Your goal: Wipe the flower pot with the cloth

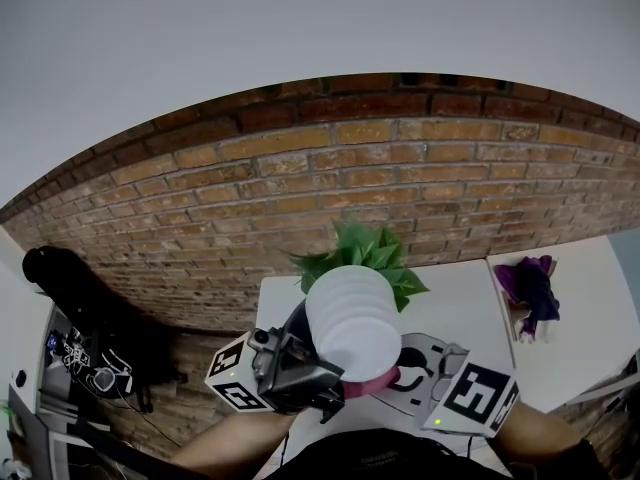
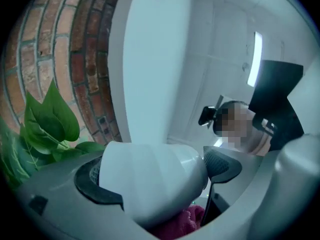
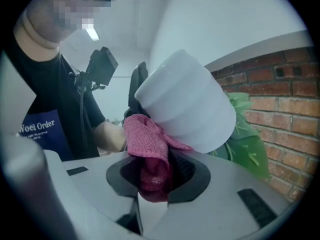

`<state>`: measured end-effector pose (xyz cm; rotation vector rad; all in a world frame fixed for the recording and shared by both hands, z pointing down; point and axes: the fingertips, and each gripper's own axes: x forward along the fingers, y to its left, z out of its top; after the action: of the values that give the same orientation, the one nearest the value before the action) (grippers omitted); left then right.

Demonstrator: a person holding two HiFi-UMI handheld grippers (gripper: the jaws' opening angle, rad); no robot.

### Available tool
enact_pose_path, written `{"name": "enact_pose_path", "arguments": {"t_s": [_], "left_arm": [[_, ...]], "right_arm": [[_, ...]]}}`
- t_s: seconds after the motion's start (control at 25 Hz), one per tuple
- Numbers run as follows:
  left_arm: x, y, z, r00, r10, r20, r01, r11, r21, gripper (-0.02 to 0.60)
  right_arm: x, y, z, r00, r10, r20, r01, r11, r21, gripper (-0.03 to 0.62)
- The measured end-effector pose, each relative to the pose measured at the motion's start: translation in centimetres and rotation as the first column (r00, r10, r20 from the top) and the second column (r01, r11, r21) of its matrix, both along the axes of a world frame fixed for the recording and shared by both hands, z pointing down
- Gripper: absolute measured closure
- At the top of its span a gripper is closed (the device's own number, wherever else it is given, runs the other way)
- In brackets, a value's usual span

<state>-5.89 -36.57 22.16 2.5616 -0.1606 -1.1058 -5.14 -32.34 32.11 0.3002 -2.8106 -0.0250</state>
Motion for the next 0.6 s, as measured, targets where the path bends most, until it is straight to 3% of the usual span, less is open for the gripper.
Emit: {"name": "enact_pose_path", "arguments": {"t_s": [0.24, 0.6], "left_arm": [[0.8, 1.4, 0.4, 0.99, -0.025, 0.139, 0.006, 0.991, 0.134, 0.06], [1.1, 1.5, 1.4, 0.975, -0.014, 0.221, -0.023, 0.986, 0.164, 0.06]], "right_arm": [[2.2, -0.7, -0.8, 0.997, 0.032, 0.066, -0.026, 0.996, -0.09, 0.51], [7.0, -4.2, -3.0, 0.969, 0.162, 0.188, -0.126, 0.974, -0.191, 0.51]]}}
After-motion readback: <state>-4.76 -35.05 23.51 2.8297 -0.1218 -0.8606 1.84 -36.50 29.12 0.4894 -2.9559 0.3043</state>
